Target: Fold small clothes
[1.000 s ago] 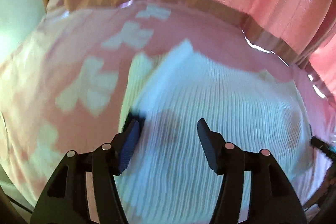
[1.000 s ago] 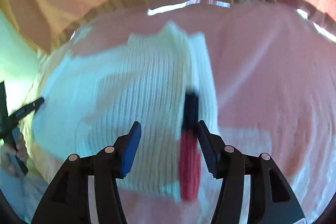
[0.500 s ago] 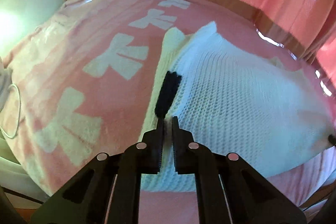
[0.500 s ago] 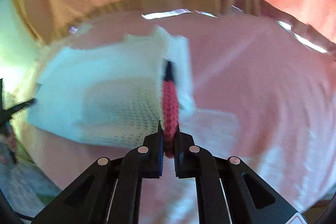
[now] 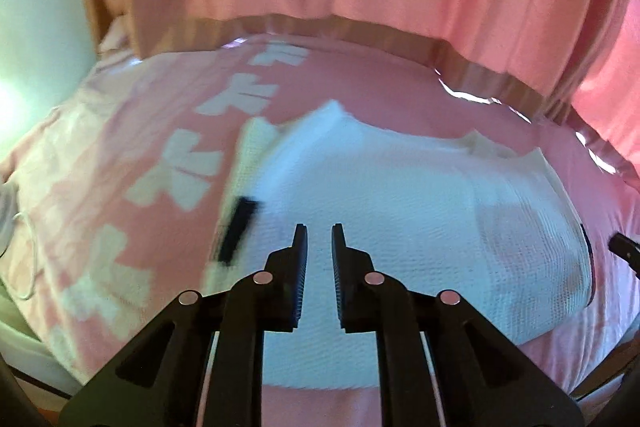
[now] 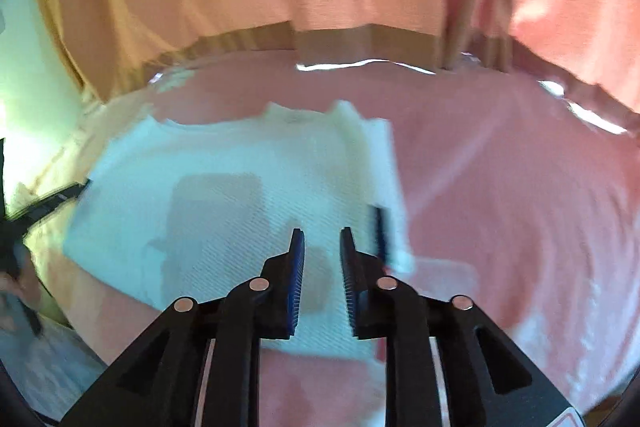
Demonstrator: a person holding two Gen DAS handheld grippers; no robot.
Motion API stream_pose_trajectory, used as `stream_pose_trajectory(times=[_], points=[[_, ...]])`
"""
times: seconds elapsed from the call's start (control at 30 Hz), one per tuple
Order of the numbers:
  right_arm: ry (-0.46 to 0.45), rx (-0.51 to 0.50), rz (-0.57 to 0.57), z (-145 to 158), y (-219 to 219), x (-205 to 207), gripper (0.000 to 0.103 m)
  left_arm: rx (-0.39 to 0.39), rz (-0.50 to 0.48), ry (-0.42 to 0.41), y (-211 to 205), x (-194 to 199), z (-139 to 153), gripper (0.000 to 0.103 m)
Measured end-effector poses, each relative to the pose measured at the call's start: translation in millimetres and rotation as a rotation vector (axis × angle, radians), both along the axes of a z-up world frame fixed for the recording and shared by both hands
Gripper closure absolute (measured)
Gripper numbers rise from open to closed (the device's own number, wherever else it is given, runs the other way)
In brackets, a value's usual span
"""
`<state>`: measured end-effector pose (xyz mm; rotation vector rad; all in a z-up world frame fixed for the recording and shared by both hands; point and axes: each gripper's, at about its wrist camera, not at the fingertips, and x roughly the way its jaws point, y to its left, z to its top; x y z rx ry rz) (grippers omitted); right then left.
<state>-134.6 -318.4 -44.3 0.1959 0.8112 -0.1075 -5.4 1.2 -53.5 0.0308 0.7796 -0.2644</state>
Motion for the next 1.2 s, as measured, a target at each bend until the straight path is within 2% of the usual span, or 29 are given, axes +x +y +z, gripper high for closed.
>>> stream_pose_trajectory(times=[0.07,0.2,0.33,0.5,0.63,0.8,1.1,1.2], points=[[0.018,0.025,0.032,-10.5,14.0,16.7,0.097,0.029,-0.014,0.009,-20.0,3.7,-7.8,0.092],[0.045,0.036,0.108,-28.3,57.6,35.9,0.097,0.076,-0.034,0.029,-52.5,9.5,-25.5,0.091],[0.018,-0.002,0.204,-33.6,101.1,55.7,0.097,0.098,-0.036,0.047,-72.7,13.5,-35.8,0.091],[0.051,0.007,0.252,-45.8,120.6,68.9,0.097,0.127,-0.022,0.053,-84.6,17.2,-42.2,0.091],[0.066,0.009,0.238,-53.2,111.9,71.4,0.099,0.132,-0.017,0.058,-85.3,19.1,-43.8,0.091],[0.071,0.018,0.168,-54.8,83.1,67.7,0.101,0.139,-0.022,0.057,-85.5,19.8,-44.8,0.091],[0.094,0.045,0.008,-57.3,8.4,55.4,0.103,0.144,-0.030,0.063,-82.7,20.4,-44.7,0.089],[0.099,0.078,-0.035,-55.6,-15.0,46.5,0.103,0.122,-0.023,0.070,-71.7,22.4,-40.5,0.088]])
